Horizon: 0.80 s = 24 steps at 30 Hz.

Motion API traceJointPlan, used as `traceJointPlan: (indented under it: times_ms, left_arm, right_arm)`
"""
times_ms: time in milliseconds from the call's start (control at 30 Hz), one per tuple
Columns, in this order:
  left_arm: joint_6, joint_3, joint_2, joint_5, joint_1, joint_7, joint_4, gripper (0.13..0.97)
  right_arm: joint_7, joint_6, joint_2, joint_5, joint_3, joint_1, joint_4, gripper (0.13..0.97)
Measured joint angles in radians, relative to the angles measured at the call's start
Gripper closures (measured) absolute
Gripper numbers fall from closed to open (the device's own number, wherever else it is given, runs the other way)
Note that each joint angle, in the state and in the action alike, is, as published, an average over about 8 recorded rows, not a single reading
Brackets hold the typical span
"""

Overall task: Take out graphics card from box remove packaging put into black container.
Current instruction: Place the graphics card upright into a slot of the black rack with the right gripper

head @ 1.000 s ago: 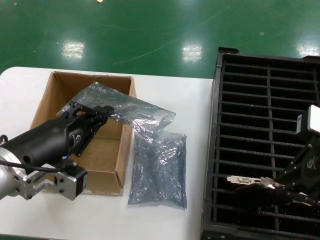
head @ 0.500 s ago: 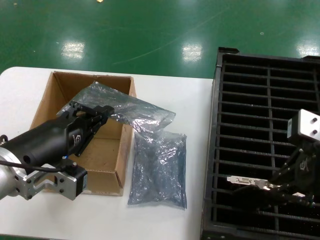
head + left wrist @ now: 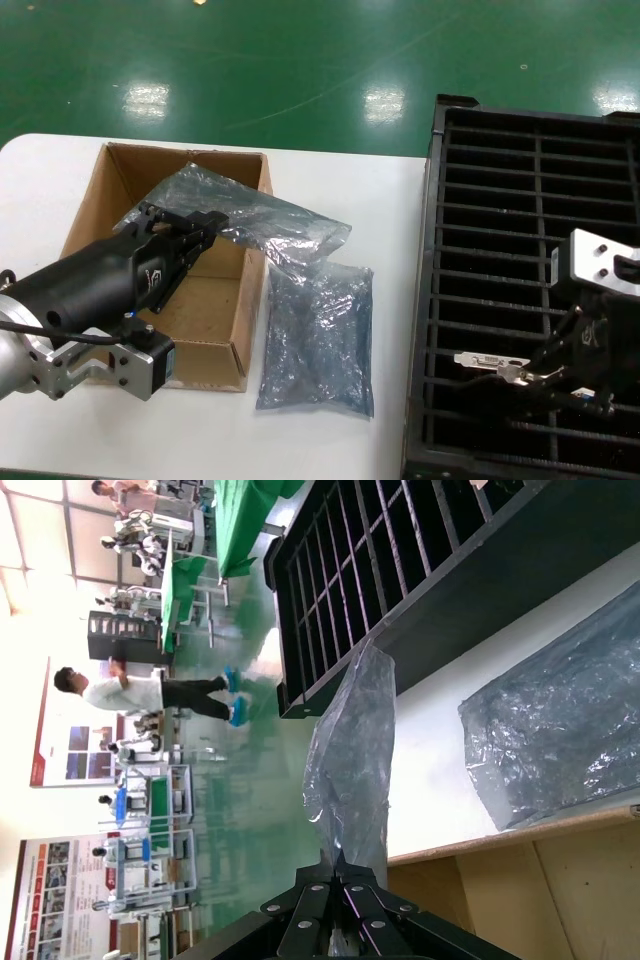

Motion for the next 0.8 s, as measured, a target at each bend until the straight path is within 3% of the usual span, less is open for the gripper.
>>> traceJointPlan:
  times_ms: [600,800]
  left_arm:
    - [0.0,0.0,0.0,0.0,0.0,0.0,0.0,0.958]
    - [0.0,0.0,0.0,0.0,0.0,0.0,0.0,0.958]
  right_arm:
    - [-0.039,0.0,-0.061,-0.073,-0.022,-0.007,-0.044,0.904]
    - [-0.049,0.0,-0.075,-0.082,-0.021,-0.009,-0.05,0.868]
